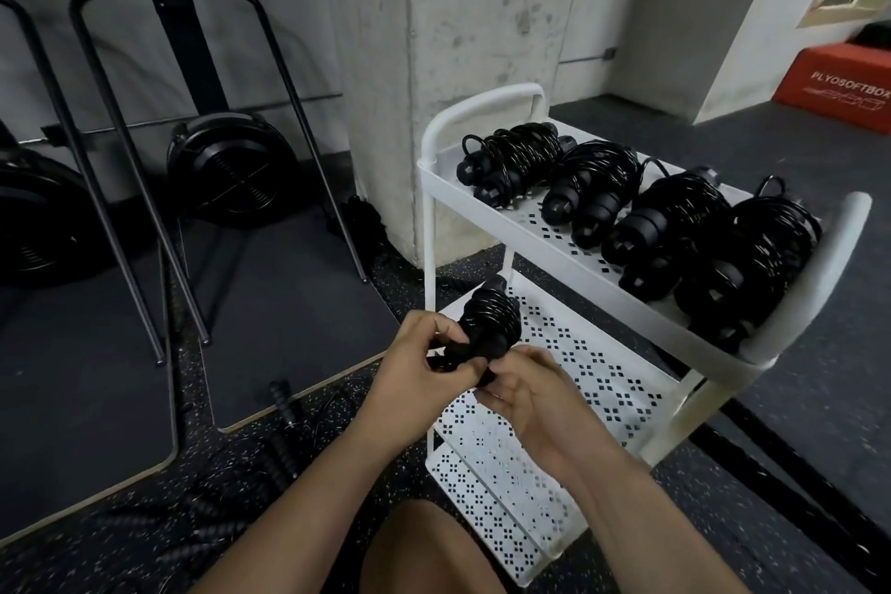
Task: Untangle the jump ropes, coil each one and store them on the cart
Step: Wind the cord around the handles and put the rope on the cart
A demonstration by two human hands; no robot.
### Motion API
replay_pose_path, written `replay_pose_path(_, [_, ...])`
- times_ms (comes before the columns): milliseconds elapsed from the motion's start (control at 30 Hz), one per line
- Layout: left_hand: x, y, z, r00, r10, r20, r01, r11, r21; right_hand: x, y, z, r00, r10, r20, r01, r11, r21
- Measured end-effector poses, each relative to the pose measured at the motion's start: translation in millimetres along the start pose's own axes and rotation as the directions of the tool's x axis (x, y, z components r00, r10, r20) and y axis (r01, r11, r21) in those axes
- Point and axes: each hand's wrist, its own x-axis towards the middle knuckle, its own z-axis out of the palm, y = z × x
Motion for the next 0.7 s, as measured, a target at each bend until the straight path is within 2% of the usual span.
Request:
replay_pose_path(100, [5, -4, 0, 0.996, 0.033, 0.079, -0.032, 0.999, -0.007, 6, -4, -7, 0.999, 0.03, -0.018, -0.03, 0.999, -0.016])
replay_pose_path(200, [9, -7, -3, 0.991, 0.032, 0.129, -0.02, 0.995, -0.095, 6, -7, -10, 0.998, 0.06, -0.019, -0.06, 0.998, -0.023])
replay_pose_path(400, [12, -13, -4, 0.986, 0.123, 0.109, -0.114, 0.99, -0.084, 3, -3, -9, 0.998, 0.052, -0.027, -0.052, 0.999, 0.014])
replay_pose_path(500, [9, -17, -2, 0.997, 0.054, 0.063, -0.047, 0.993, -0.108, 4, 3, -7, 0.999, 0.041, -0.025, -0.04, 0.998, 0.046])
replay_pose_path(567, [4, -15, -2, 0.999, -0.014, 0.03, 0.02, 0.977, -0.213, 6, 5, -7, 0.999, 0.041, -0.022, -0.039, 0.996, 0.078])
replay_pose_path(633, [-3, -11, -2, 0.998, -0.045, 0.052, 0.058, 0.957, -0.284, 6, 5, -7, 0.999, 0.029, -0.027, -0.026, 0.995, 0.097])
replay_pose_path(700, [-11, -9, -1, 0.992, -0.029, 0.119, 0.059, 0.963, -0.261, 5, 4, -8, 1.0, 0.016, -0.021, -0.014, 0.995, 0.104])
